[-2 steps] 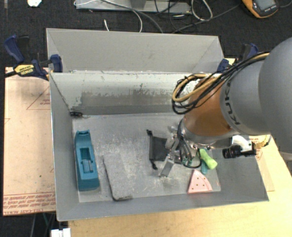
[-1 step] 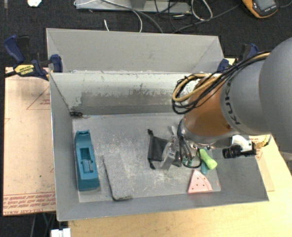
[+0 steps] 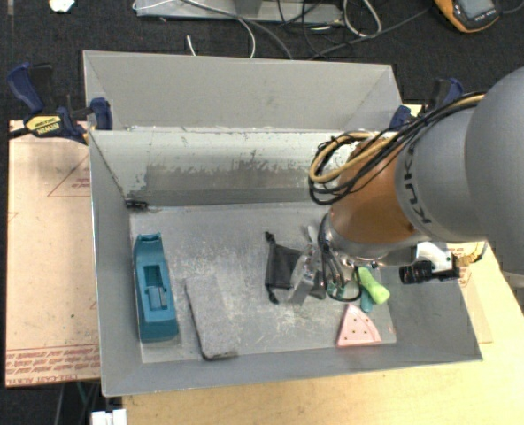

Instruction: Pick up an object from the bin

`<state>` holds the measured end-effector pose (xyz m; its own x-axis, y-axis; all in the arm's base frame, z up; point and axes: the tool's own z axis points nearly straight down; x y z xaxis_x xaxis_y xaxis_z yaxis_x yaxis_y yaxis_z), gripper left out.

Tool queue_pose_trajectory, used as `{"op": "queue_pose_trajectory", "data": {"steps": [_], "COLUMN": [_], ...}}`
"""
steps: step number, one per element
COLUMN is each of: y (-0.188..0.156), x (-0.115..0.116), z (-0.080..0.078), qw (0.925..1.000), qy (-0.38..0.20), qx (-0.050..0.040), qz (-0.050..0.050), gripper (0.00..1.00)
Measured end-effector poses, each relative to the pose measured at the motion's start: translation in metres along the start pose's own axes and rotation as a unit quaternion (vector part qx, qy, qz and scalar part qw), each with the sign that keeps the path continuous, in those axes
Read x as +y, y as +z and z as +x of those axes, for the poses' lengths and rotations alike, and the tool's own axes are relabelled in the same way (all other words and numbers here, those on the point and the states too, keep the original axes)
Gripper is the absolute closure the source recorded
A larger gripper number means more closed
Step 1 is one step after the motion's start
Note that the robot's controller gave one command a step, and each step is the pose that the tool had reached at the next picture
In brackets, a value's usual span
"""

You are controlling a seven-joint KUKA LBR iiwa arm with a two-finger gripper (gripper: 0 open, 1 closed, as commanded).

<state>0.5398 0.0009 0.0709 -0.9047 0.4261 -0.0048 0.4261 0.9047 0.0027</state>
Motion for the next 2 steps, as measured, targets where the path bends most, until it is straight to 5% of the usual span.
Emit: {"op": "queue_pose_trajectory", "data": {"steps": [2], "y": [-0.124], "x": [0.002], "z": [0.01], "qw": [1.0], "qy": [0.002], "qx": [0.0021], "qz": [0.0], "gripper": [1.0]}}
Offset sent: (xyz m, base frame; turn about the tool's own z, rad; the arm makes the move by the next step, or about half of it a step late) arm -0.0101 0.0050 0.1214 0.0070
